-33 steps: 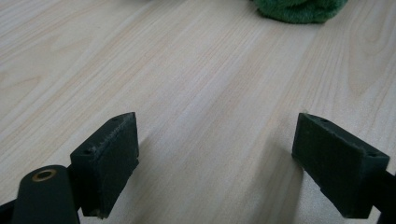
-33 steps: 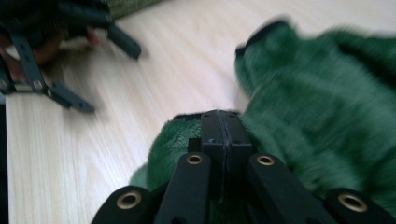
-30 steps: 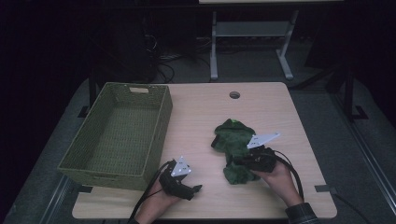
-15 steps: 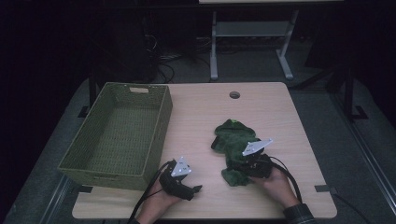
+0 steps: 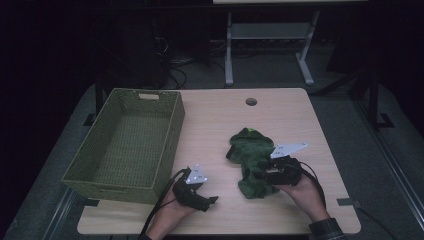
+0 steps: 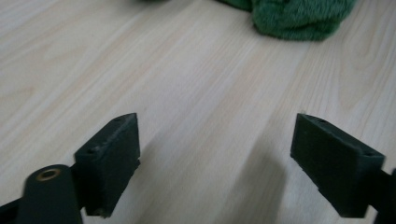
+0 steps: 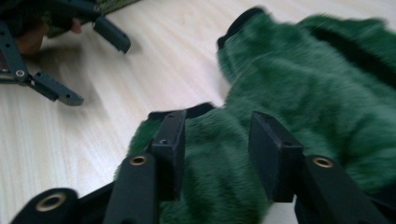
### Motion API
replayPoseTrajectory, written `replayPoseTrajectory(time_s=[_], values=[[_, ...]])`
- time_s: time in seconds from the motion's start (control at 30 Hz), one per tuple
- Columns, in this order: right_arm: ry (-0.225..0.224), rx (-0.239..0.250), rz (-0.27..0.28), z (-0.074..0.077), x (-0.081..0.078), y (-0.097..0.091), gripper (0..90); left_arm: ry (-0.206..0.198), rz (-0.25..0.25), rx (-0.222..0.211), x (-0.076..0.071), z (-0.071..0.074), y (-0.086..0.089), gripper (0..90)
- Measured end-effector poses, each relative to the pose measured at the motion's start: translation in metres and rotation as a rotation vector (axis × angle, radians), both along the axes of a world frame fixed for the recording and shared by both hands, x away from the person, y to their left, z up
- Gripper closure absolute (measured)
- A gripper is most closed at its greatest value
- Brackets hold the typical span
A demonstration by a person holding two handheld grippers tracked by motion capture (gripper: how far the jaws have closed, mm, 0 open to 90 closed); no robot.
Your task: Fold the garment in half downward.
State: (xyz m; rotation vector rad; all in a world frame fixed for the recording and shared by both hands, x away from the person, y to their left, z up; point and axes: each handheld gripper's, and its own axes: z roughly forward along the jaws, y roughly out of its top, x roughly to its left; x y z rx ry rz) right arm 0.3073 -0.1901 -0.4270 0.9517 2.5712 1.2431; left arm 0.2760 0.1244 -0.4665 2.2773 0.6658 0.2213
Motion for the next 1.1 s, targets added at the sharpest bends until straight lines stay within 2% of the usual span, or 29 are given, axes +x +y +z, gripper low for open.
replayPoseTrajectory(time_s=[0.1,0.17,0.27,0.33,0.53,0.7,0.9,1.03,1.1], values=[[-0.004,0.003,-0.021,0.004,0.003,-0.005,52.2,0.011,0.005,-0.007,0.006,0.005,-0.002,17.9],[-0.009,0.001,-0.033,0.007,0.005,-0.007,51.8,0.005,-0.001,-0.009,0.008,0.009,-0.003,20.7],[-0.03,0.004,-0.042,0.011,0.01,-0.011,51.9,0.023,-0.013,-0.02,0.015,0.015,-0.005,27.7],[-0.023,0.002,-0.052,0.014,0.014,-0.013,52.3,0.021,-0.019,-0.021,0.019,0.019,-0.008,30.6],[-0.032,0.001,-0.073,0.022,0.025,-0.018,54.6,-0.003,-0.032,-0.043,0.038,0.037,-0.018,43.3],[-0.036,0.0,-0.09,0.027,0.037,-0.022,55.3,-0.024,-0.02,-0.066,0.055,0.05,-0.026,53.8],[-0.037,-0.002,-0.107,0.032,0.049,-0.024,55.9,-0.044,-0.024,-0.047,0.072,0.057,-0.035,65.0],[-0.049,-0.007,-0.122,0.035,0.06,-0.027,56.7,-0.048,-0.023,-0.052,0.087,0.062,-0.04,72.0],[-0.039,0.003,-0.132,0.036,0.066,-0.029,56.8,-0.05,-0.015,-0.054,0.095,0.064,-0.043,73.8]])
